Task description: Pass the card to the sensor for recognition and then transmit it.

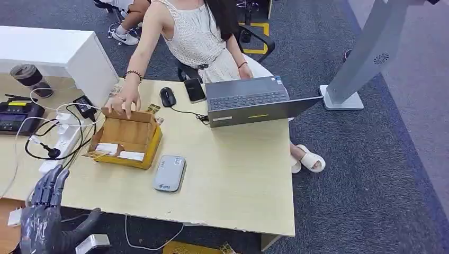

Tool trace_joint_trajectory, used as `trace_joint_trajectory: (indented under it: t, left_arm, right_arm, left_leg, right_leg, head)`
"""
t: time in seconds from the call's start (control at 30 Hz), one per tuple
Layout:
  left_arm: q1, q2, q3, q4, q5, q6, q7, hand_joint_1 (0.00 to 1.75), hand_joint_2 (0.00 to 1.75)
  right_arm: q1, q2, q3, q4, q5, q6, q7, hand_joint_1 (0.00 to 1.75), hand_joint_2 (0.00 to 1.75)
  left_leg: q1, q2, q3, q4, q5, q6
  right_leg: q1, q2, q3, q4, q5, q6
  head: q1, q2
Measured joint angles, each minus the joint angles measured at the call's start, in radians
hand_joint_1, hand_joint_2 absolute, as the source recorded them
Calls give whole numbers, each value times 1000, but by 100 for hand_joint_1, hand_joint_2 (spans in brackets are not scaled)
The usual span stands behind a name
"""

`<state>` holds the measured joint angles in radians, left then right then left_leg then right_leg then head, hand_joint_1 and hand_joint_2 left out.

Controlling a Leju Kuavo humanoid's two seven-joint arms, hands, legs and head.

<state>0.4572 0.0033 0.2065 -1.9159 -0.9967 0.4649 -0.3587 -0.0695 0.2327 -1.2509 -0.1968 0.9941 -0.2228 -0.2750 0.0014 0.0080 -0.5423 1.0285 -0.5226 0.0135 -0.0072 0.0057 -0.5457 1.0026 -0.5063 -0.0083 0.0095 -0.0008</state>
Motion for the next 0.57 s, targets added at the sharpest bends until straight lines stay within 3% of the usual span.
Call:
trace_joint_trajectory:
  t: [0.07,0.17,0.23,0.3,0.33,0.37,0.4,0.43,0.5,0.53,0.57]
  left_arm:
    - [-56,-53,87,143,9,-25,-74,0,175]
    - [-209,-72,319,618,-40,25,-218,0,175]
    - [-276,-72,455,914,-58,57,-233,0,175]
    - [-321,-75,529,1100,-53,31,-205,0,175]
    - [-350,-77,570,1198,-26,-26,-174,0,175]
    - [-378,-82,616,1283,27,-118,-132,0,175]
    - [-397,-89,671,1344,102,-222,-84,0,0]
    - [-415,-102,735,1399,175,-308,-38,0,0]
    - [-446,-117,838,1482,265,-405,28,0,0]
    - [-460,-121,886,1517,301,-438,66,0,175]
    - [-470,-126,927,1546,327,-456,105,0,175]
  right_arm:
    - [0,0,0,0,9,-11,8,0,175]
    - [-4,0,0,0,23,-27,26,0,175]
    - [-7,0,0,0,32,-34,37,0,175]
    - [-7,-2,0,0,35,-42,42,0,175]
    - [-8,-3,0,0,43,-43,49,0,0]
    - [-11,-3,0,0,55,-45,53,0,0]
    - [-13,-4,0,0,65,-48,58,0,0]
    - [-15,-5,2,0,75,-50,62,0,0]
    - [-17,-6,5,0,90,-51,72,0,0]
    - [-17,-6,7,0,98,-51,77,0,0]
    - [-17,-6,11,0,110,-52,83,0,0]
  left_leg:
    - [-1,-2,0,0,1,0]
    - [0,-2,3,-1,1,-1]
    - [1,4,6,-1,1,-2]
    - [1,1,5,-1,1,-2]
    - [1,-3,3,-1,1,-2]
    - [1,-5,3,-1,1,-2]
    - [1,-5,3,-1,1,-1]
    - [1,-5,4,-1,1,-1]
    - [1,-5,3,0,1,0]
    - [0,-5,3,0,1,0]
    - [0,-5,3,0,0,0]
  right_leg:
    - [0,-2,1,0,0,0]
    - [0,-1,4,1,0,0]
    - [1,4,4,1,1,-1]
    - [1,2,3,1,1,-1]
    - [1,-3,3,1,0,-1]
    - [1,-5,4,1,0,-1]
    - [1,-5,5,1,0,-1]
    - [1,-4,4,1,0,-1]
    - [1,-4,5,0,0,-1]
    - [1,-5,5,-1,0,0]
    - [1,-5,5,-1,0,0]
  head:
    - [2,0]
    - [2,0]
    - [-1,0]
    - [-4,0]
    - [-3,0]
    - [-3,0]
    - [-3,0]
    - [-3,0]
    - [-2,0]
    - [-2,0]
    - [-2,0]
